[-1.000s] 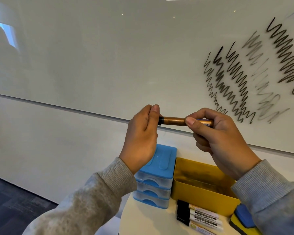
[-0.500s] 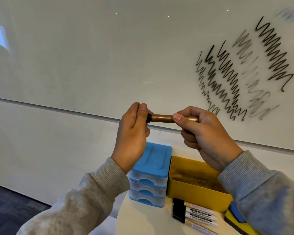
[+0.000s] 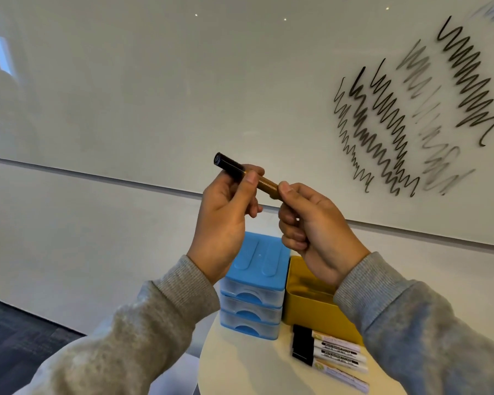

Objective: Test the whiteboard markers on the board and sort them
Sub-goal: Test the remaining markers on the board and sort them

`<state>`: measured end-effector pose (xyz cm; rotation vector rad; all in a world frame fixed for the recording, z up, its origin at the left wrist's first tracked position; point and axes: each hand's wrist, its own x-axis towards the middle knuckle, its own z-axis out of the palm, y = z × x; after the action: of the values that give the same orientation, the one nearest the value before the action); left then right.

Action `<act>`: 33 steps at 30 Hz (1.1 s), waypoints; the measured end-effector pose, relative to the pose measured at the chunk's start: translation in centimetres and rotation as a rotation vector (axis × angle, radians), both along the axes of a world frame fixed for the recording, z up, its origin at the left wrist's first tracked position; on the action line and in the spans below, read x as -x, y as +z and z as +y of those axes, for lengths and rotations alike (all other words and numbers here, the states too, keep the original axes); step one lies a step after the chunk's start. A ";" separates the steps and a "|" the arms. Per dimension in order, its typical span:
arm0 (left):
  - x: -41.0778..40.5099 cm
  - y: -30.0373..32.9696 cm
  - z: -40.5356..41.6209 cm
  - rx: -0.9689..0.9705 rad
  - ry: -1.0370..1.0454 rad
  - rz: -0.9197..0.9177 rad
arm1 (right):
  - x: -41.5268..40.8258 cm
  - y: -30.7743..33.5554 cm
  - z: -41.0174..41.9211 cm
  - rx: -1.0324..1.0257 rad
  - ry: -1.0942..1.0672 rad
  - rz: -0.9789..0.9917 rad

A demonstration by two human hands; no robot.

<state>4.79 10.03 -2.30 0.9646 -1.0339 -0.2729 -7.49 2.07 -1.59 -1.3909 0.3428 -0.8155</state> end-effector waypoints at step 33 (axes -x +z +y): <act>-18.5 -32.9 5.4 -1.879 -0.039 -0.499 | -0.9 -26.6 3.3 1.110 0.113 0.648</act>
<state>23.25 15.41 -35.18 2.7816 -1.0696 -1.1775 -6.58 5.40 -28.21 -2.7010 0.2989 -0.4106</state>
